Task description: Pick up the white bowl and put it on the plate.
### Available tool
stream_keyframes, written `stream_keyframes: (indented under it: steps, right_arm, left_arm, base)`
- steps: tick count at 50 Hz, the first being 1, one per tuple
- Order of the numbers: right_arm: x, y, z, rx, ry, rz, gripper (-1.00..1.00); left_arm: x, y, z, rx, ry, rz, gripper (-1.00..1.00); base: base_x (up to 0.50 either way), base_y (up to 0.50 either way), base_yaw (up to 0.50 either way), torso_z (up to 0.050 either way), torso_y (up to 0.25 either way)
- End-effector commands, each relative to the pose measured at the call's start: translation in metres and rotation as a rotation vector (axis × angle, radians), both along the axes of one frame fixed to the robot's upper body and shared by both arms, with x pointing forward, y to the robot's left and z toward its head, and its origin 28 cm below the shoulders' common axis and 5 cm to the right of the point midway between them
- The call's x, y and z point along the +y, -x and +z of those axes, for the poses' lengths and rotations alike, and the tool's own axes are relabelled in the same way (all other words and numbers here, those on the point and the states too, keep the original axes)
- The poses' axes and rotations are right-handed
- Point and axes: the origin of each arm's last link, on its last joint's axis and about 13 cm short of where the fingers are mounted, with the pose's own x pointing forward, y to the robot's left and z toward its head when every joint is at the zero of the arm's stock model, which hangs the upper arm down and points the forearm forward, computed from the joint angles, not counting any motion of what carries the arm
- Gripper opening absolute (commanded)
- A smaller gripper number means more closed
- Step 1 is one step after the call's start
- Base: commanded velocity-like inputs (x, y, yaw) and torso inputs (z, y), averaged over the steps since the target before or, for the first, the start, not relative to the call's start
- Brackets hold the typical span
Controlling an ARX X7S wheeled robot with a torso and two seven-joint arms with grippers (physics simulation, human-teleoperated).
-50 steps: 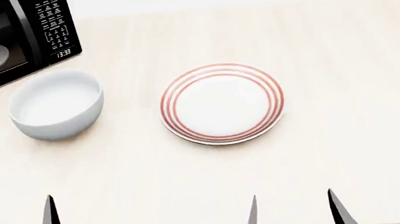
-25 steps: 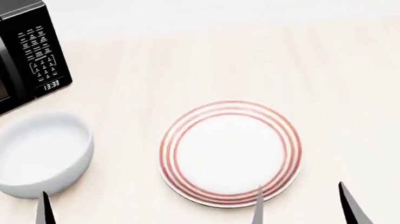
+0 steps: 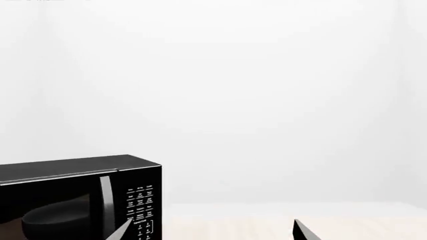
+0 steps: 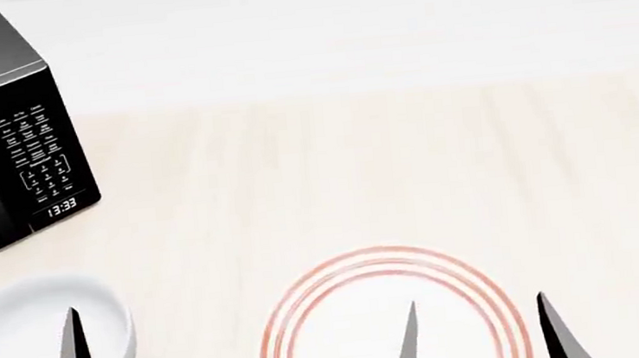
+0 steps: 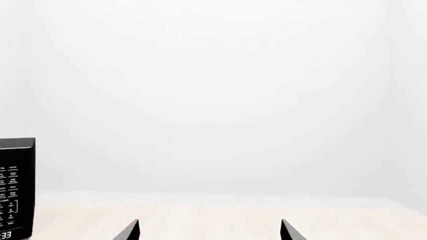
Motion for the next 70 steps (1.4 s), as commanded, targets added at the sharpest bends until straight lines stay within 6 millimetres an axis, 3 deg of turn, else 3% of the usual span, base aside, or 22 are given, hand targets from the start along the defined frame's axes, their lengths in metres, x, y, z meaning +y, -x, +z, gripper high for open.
stream_keyframes:
  steps: [1, 10, 11, 12, 13, 14, 16, 18, 29, 38, 57, 70]
  right_arm:
    - [0.002, 0.001, -0.003, 0.018, 0.01, 0.005, 1.0]
    - [0.002, 0.001, -0.004, 0.016, 0.015, 0.002, 1.0]
    - [0.003, 0.0, -0.011, 0.04, 0.025, 0.027, 1.0]
    - [0.003, -0.001, -0.012, 0.042, 0.023, 0.029, 1.0]
    - [0.003, -0.001, -0.012, 0.042, 0.022, 0.03, 1.0]
    - [0.003, -0.001, -0.012, 0.043, 0.02, 0.033, 1.0]
    - [0.003, -0.001, -0.012, 0.045, 0.019, 0.036, 1.0]
    - [0.003, -0.001, -0.012, 0.045, 0.015, 0.036, 1.0]
    - [0.005, 0.0, -0.013, 0.045, 0.016, 0.043, 1.0]
    - [0.006, -0.001, -0.015, 0.054, 0.015, 0.054, 1.0]
    - [0.008, -0.002, -0.017, 0.059, 0.017, 0.059, 1.0]
    - [0.01, -0.001, -0.019, 0.066, 0.014, 0.073, 1.0]
  left_arm:
    - [0.0, 0.0, -0.001, 0.004, -0.002, 0.003, 1.0]
    - [0.0, 0.001, -0.001, 0.005, -0.002, 0.007, 1.0]
    - [0.039, -0.013, 0.056, -0.152, 0.019, 0.182, 1.0]
    - [0.052, -0.004, 0.097, -0.252, -0.001, 0.056, 1.0]
    - [0.066, 0.017, 0.126, -0.305, -0.02, 0.169, 1.0]
    - [0.075, 0.029, 0.134, -0.255, -0.002, 0.273, 1.0]
    - [0.073, 0.033, 0.118, 0.068, -0.013, 0.195, 1.0]
    - [0.08, 0.04, 0.1, 0.348, -0.139, 0.233, 1.0]
    - [0.097, 0.034, 0.084, 0.596, -0.104, 0.291, 1.0]
    - [0.101, 0.036, 0.073, 0.704, -0.104, 0.278, 1.0]
    - [0.115, 0.017, 0.046, 0.848, 0.036, 0.278, 1.0]
    - [0.113, -0.007, 0.052, 0.804, 0.14, 0.259, 1.0]
  base:
    - [0.0, 0.0, 0.0, 0.0, 0.0]
    - [0.0, 0.0, 0.0, 0.0, 0.0]
    - [0.0, 0.0, 0.0, 0.0, 0.0]
    - [0.0, 0.0, 0.0, 0.0, 0.0]
    - [0.0, 0.0, 0.0, 0.0, 0.0]
    - [0.0, 0.0, 0.0, 0.0, 0.0]
    - [0.0, 0.0, 0.0, 0.0, 0.0]
    - [0.0, 0.0, 0.0, 0.0, 0.0]
    - [0.0, 0.0, 0.0, 0.0, 0.0]
    - [0.0, 0.0, 0.0, 0.0, 0.0]
    - [0.0, 0.0, 0.0, 0.0, 0.0]
    - [0.0, 0.0, 0.0, 0.0, 0.0]
